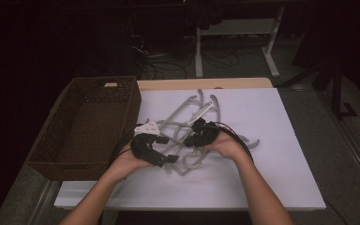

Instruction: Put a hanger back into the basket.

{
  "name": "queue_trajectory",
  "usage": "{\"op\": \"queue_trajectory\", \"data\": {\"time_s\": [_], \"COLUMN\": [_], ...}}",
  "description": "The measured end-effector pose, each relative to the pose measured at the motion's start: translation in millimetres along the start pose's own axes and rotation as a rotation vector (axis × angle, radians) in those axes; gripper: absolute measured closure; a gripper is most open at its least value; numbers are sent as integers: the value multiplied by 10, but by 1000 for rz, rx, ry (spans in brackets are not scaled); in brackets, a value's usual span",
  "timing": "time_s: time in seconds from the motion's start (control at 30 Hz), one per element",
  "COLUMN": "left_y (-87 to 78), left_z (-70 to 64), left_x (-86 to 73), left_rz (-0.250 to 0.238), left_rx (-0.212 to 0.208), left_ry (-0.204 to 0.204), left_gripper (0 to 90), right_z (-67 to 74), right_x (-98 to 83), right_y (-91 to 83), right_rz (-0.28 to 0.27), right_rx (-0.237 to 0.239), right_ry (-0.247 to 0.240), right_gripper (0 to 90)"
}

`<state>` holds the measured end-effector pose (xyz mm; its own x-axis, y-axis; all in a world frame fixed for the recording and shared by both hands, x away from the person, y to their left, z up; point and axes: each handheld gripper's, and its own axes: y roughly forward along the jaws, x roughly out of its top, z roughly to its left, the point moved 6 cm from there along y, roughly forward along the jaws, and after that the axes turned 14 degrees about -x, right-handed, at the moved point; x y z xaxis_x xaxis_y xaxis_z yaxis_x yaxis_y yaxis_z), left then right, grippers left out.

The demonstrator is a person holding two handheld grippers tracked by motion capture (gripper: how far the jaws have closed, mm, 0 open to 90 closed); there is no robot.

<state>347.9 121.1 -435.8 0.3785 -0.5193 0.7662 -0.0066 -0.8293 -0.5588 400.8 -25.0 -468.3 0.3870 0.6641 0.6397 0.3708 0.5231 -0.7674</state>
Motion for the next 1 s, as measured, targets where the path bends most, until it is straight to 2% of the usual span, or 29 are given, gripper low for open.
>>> {"op": "queue_trajectory", "data": {"time_s": [0.23, 0.43, 0.5, 0.6, 0.63, 0.7, 0.73, 0.8, 0.9, 0.93, 0.97, 1.0], "left_y": [51, 167, 196, 258, 279, 317, 336, 350, 442, 442, 489, 510], "left_z": [9, 14, -1, -17, -19, -15, -16, -14, -8, -8, -5, 0], "left_x": [-41, -112, -119, -124, -128, -139, -144, -148, -159, -159, -161, -156], "left_rz": [43, 117, 128, 141, 150, 166, 172, 182, 233, 233, 265, 274], "left_rx": [16, 27, 21, 8, 6, 8, 7, 5, 0, 0, -7, -6], "left_ry": [21, 49, 57, 64, 69, 79, 83, 94, 128, 128, 150, 158], "left_gripper": [157, 158, 159, 165, 168, 188, 199, 226, 268, 288, 311, 329], "right_z": [150, 276, 308, 313, 312, 303, 291, 242, 156, 156, 89, 65], "right_x": [-242, -453, -495, -535, -540, -551, -556, -573, -631, -631, -707, -736], "right_y": [-179, -224, -254, -273, -277, -317, -353, -449, -578, -578, -657, -684], "right_rz": [8, 54, 52, 49, 42, 23, 13, -19, -60, -60, -77, -80], "right_rx": [67, 103, 120, 116, 107, 114, 101, 78, 18, 18, -42, -55], "right_ry": [-68, -127, -135, -137, -123, -89, -73, -26, 42, 42, 83, 99], "right_gripper": [813, 813, 813, 794, 714, 644, 584, 556, 476, 476, 414, 394]}}
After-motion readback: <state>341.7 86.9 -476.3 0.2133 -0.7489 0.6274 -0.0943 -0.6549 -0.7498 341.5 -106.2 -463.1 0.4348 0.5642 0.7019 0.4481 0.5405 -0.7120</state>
